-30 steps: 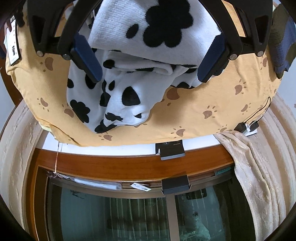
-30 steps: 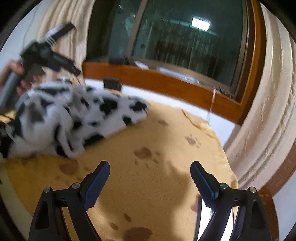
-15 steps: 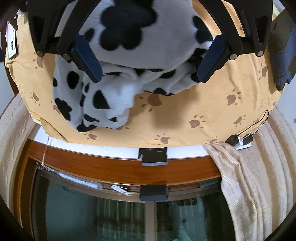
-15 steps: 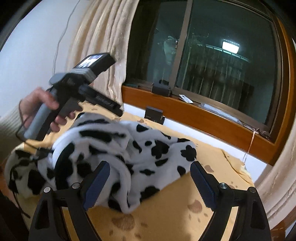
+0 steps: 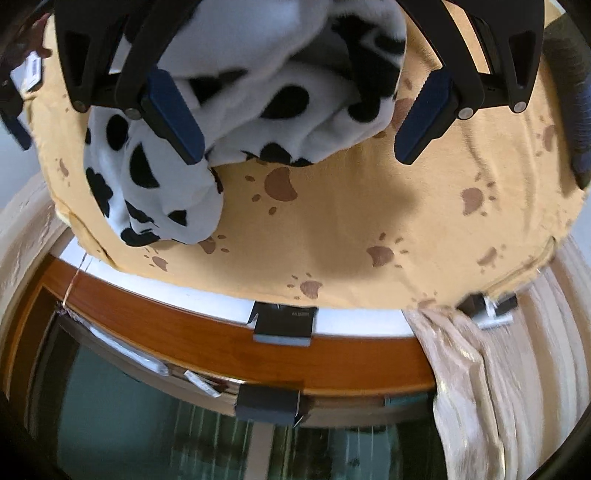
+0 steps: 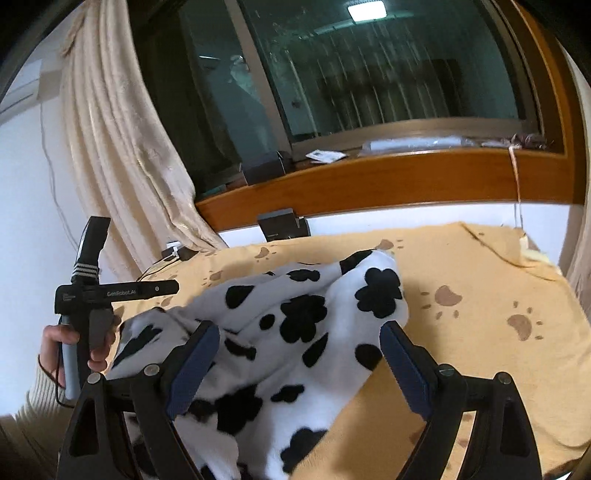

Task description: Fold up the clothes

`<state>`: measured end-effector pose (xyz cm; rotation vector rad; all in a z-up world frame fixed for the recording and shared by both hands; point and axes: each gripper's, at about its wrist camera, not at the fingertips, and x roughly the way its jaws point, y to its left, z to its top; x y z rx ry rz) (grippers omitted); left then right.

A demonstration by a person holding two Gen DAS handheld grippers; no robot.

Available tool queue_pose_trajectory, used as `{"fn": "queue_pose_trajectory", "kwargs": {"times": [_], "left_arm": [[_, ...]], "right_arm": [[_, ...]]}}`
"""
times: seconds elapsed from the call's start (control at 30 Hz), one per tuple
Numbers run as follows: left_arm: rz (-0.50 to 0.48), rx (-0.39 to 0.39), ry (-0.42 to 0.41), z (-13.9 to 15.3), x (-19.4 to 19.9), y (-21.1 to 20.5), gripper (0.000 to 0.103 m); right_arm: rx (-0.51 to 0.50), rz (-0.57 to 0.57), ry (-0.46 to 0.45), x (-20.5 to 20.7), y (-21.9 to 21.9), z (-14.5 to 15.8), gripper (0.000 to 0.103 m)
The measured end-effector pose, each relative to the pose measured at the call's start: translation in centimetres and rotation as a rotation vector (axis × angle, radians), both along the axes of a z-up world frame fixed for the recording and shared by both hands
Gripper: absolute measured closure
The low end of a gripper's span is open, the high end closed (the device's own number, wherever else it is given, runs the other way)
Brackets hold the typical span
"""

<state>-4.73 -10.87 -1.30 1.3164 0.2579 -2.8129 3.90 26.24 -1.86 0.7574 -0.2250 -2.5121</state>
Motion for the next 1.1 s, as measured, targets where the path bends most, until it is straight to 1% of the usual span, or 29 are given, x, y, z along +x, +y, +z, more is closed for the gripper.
{"fn": "queue_pose_trajectory", "kwargs": {"times": [0.03,0.1,0.17,0.27,0.37,0.43,0.53,0.63,0.77,0.87,0.93,1.0,1.03,1.07,1.1], "left_arm": [[-0.004,0.031,-0.016,-0.4,-0.6,-0.6,0.000],[-0.001,0.048,-0.033,-0.9,-1.2,-1.1,0.000],[-0.010,0.051,-0.040,-1.3,-2.0,-1.6,0.000],[-0.036,0.048,-0.052,-1.5,-3.6,-1.9,0.000],[-0.096,0.072,-0.074,-1.5,-5.4,-2.1,0.000],[-0.147,0.084,-0.092,-1.7,-6.6,-2.0,0.000],[-0.158,0.029,-0.133,-3.0,-7.6,-1.8,0.000],[-0.179,0.004,-0.178,-4.8,-7.2,-1.2,0.000],[-0.222,0.048,-0.224,-7.1,-4.8,-0.4,0.000],[-0.217,0.150,-0.222,-7.4,-2.7,-1.3,0.000],[-0.208,0.210,-0.228,-7.5,-1.3,-1.6,0.000],[-0.199,0.249,-0.245,-7.6,-0.1,-1.6,0.000],[-0.200,0.256,-0.241,-7.6,0.8,-1.2,0.000],[-0.204,0.232,-0.229,-7.5,1.2,-0.7,0.000],[-0.208,0.205,-0.217,-7.4,1.6,-0.2,0.000]], "right_arm": [[0.000,0.001,-0.011,-0.6,-0.3,-0.1,0.012],[0.012,-0.020,-0.037,-1.8,-0.6,-0.4,0.012],[0.011,-0.030,-0.065,-3.1,-0.9,-0.7,0.012],[-0.021,-0.022,-0.108,-5.2,-1.3,-1.1,0.012],[-0.027,-0.002,-0.122,-6.7,-2.7,-1.0,0.012],[-0.021,0.031,-0.118,-7.4,-4.1,-0.5,0.012],[-0.023,0.102,-0.126,-8.3,-6.6,-0.1,0.012],[-0.035,0.165,-0.162,-9.1,-8.9,-0.1,0.012],[-0.093,0.237,-0.217,-9.6,-10.6,-0.8,0.012],[-0.131,0.282,-0.265,-9.7,-11.3,-1.7,0.012],[-0.124,0.258,-0.275,-9.8,-11.3,-2.1,0.012],[-0.075,0.163,-0.266,-9.9,-10.9,-2.2,0.012],[-0.025,0.094,-0.258,-9.9,-10.8,-2.3,0.012],[0.020,0.037,-0.251,-10.0,-10.8,-2.3,0.012],[0.036,0.014,-0.247,-10.0,-10.7,-2.4,0.012]]}}
